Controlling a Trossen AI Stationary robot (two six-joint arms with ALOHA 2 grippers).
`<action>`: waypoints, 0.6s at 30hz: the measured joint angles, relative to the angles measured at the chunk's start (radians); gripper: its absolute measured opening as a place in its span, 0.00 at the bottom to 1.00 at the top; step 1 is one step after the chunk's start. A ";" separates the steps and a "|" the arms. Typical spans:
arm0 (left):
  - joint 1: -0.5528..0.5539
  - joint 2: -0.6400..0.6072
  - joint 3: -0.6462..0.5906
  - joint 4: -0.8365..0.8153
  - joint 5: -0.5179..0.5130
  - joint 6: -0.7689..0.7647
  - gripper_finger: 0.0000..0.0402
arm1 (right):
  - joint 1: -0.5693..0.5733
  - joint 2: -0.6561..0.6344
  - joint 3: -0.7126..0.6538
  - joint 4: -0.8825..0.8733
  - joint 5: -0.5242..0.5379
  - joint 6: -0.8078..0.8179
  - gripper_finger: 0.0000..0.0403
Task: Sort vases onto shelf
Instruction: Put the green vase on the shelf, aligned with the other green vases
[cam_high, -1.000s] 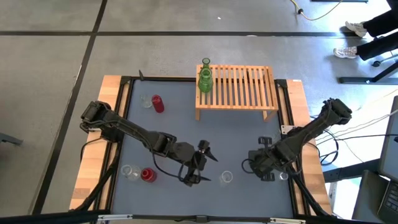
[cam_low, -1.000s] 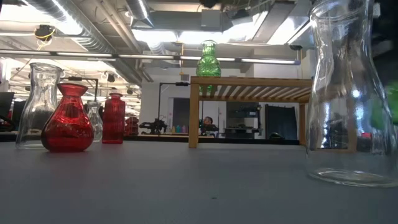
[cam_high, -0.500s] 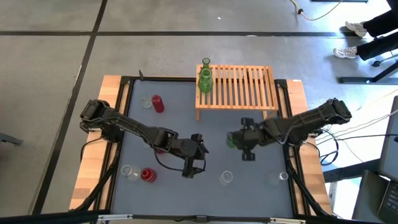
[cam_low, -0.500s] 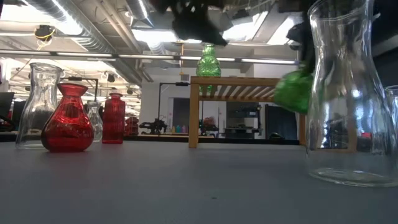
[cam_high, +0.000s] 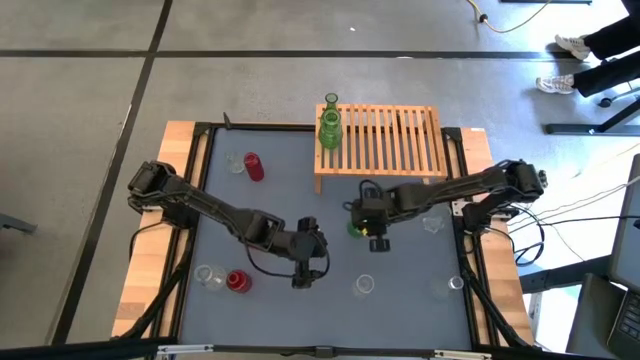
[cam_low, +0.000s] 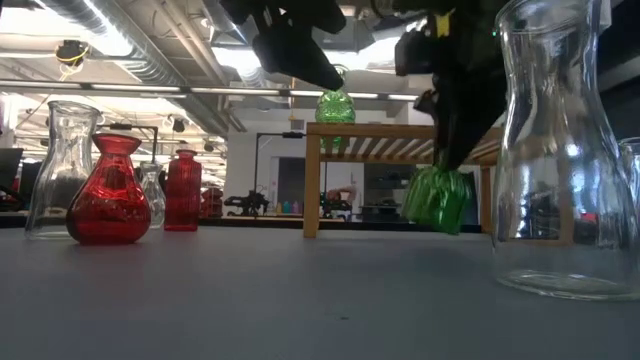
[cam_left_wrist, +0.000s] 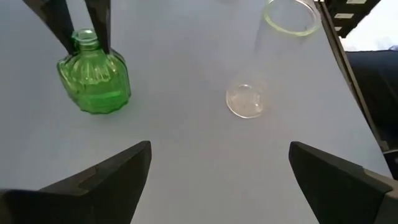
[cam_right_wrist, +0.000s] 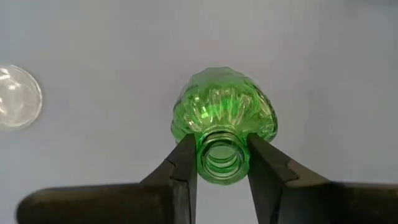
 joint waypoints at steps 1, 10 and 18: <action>-0.004 0.000 0.000 0.000 0.001 0.000 0.93 | 0.000 0.007 0.000 0.000 -0.004 0.000 0.21; -0.021 0.000 -0.001 0.000 -0.018 0.000 0.93 | 0.001 0.024 0.000 0.011 -0.021 0.001 0.24; -0.020 0.002 -0.002 0.000 -0.022 0.000 0.93 | 0.001 0.046 0.000 0.034 -0.021 0.003 0.31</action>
